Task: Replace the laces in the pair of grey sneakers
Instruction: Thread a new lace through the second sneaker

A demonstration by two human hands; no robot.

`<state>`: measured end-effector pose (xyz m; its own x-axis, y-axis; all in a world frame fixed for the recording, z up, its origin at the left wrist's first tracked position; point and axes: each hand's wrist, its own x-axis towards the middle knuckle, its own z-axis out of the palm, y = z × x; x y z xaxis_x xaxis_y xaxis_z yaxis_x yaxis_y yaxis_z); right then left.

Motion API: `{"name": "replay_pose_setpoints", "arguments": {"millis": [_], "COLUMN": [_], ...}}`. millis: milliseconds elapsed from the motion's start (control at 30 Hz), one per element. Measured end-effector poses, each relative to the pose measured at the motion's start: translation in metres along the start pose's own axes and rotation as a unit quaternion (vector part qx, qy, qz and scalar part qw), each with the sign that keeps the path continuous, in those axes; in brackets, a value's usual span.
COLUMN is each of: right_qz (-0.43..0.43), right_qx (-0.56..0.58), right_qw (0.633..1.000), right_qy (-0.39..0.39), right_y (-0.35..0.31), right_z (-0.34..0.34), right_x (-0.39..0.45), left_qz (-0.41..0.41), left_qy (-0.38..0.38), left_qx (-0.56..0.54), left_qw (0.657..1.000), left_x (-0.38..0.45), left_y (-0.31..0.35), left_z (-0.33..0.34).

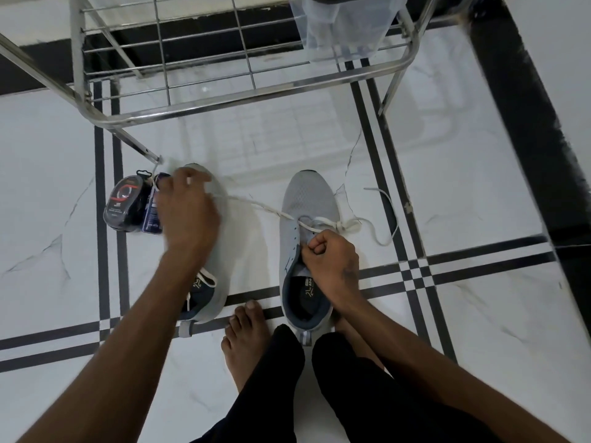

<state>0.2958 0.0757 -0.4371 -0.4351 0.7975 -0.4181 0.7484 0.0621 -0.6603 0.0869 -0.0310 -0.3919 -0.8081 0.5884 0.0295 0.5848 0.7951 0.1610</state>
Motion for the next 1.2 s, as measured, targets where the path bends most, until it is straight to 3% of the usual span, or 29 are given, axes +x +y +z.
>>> {"name": "replay_pose_setpoints", "arguments": {"millis": [100,167,233,367,567,767,867,967,1067,1200], "right_qz": [-0.005,-0.007,-0.007,-0.015,-0.022,-0.015,-0.014,-0.016,-0.015,-0.015], "right_qx": [-0.005,-0.006,-0.009,-0.014,-0.017,-0.009,-0.006,-0.010,-0.015,-0.017], "right_qw": [1.000,1.000,1.000,1.000,1.000,1.000,1.000,1.000,1.000,1.000], "right_qy": [-0.002,0.001,0.004,0.002,0.004,0.004,0.008,0.008,0.006,0.008], "right_y": [0.000,0.001,0.001,0.004,0.005,0.003,0.003,0.003,0.002,0.001], "right_z": [0.000,0.000,0.001,0.002,0.002,0.003,0.001,0.001,0.001,0.000], "right_x": [0.001,0.002,0.002,0.001,0.000,0.000,0.000,0.001,0.001,0.001], "left_qz": [0.156,0.203,0.190,0.181,0.007,-0.041,-0.004,0.113,0.199,0.185], "left_qy": [-0.071,-0.142,-0.178,-0.158,-0.068,-0.055,-0.059,-0.057,-0.115,-0.147], "left_qx": [-0.072,-0.093,-0.098,-0.081,-0.113,-0.063,-0.031,-0.052,-0.083,-0.092], "left_qw": [0.982,0.964,0.961,0.967,0.991,0.996,0.998,0.991,0.970,0.967], "left_x": [-0.010,-0.016,-0.019,-0.016,-0.006,-0.005,-0.007,-0.015,-0.021,-0.021], "left_y": [0.040,0.060,0.067,0.055,0.010,-0.003,0.007,0.034,0.060,0.067], "left_z": [0.016,0.030,0.040,0.046,0.029,0.020,0.022,0.024,0.032,0.045]}}
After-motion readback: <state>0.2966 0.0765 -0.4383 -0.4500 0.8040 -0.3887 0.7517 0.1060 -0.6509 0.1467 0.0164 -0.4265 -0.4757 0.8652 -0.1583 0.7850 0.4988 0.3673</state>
